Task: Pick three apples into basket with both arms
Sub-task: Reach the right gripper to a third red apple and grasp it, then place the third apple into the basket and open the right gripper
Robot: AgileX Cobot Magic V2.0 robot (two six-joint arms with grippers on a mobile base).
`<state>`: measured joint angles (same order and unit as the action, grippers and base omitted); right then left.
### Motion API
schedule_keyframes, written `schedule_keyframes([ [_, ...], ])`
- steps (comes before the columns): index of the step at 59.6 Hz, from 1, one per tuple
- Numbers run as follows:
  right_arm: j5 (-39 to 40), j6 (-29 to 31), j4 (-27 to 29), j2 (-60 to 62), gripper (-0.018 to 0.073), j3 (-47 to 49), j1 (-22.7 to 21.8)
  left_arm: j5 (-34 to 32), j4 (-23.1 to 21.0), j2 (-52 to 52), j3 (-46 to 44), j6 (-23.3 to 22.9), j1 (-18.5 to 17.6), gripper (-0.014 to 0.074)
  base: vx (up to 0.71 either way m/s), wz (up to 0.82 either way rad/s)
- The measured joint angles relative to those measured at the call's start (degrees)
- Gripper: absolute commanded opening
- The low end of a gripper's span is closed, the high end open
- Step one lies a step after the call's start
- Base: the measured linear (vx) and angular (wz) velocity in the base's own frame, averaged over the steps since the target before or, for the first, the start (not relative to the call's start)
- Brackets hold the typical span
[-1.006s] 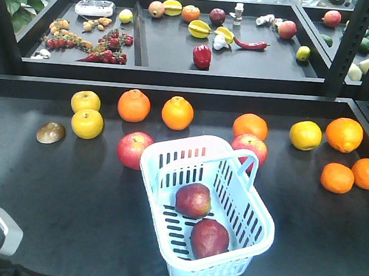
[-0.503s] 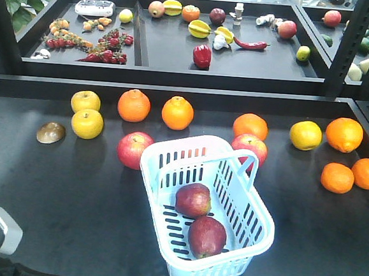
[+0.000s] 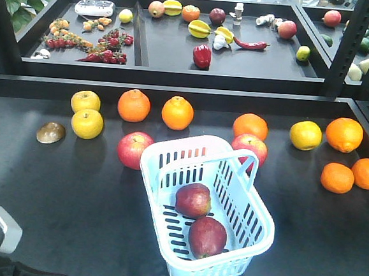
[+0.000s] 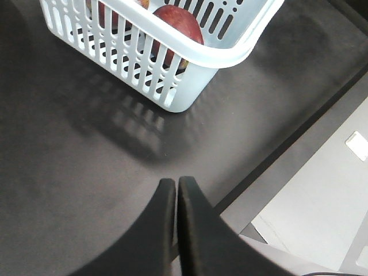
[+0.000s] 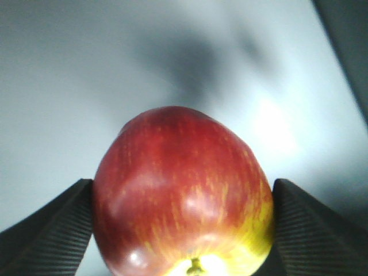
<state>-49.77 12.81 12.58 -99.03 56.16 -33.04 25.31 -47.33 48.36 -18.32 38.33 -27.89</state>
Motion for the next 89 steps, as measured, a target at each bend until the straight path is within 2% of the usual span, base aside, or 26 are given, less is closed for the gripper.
schedule_keyframes([
  [11,-3.1,12.2,15.4,8.9,-0.0004,0.5,0.2,0.0,0.0,0.0,0.0,0.0,0.0,-0.0006,0.0,0.0],
  [18,-5.5,18.4,21.5,13.7,-0.0004,0.2,2.8,-0.2,0.0,0.0,0.0,0.0,0.0,-0.0006,0.0,0.0],
  [25,-6.1,21.2,24.2,18.5,-0.0003,-1.1,10.6,-0.8,0.0,0.0,0.0,0.0,0.0,-0.0006,0.0,0.0],
  [35,-4.9,21.4,25.8,22.4,0.0001,-2.1,22.6,-1.1,0.0,0.0,0.0,0.0,0.0,-0.0006,0.0,0.0],
  [47,3.0,21.5,27.2,22.2,0.0041,-2.1,36.1,-1.1,0.0,0.0,0.0,0.0,0.0,-0.0006,0.0,0.0],
  [54,7.6,21.7,27.5,20.3,0.0141,-2.1,42.2,-1.4,0.0,0.0,0.0,0.0,0.0,-0.0006,0.0,0.0],
  [59,10.7,21.8,27.6,18.2,0.0284,-2.1,45.0,-1.9,0.0,0.0,0.0,0.0,0.0,-0.0006,0.0,0.0],
  [66,13.0,21.8,27.9,15.4,0.0515,-2.1,47.0,-1.9,0.0,0.0,0.0,0.0,0.0,-0.0006,0.0,0.0],
  [75,14.2,21.8,27.9,13.0,0.0713,-2.1,47.3,-1.9,0.0,0.0,0.0,0.0,0.0,-0.0006,0.0,0.0],
  [81,15.2,21.8,28.0,12.8,0.0727,-2.1,47.3,-1.9,0.0,0.0,0.0,0.0,0.0,-0.0006,0.0,0.0],
  [89,15.7,21.8,28.2,12.8,0.069,-2.1,47.3,-1.9,0.0,0.0,0.0,0.0,0.0,-0.0006,0.0,0.0],
])
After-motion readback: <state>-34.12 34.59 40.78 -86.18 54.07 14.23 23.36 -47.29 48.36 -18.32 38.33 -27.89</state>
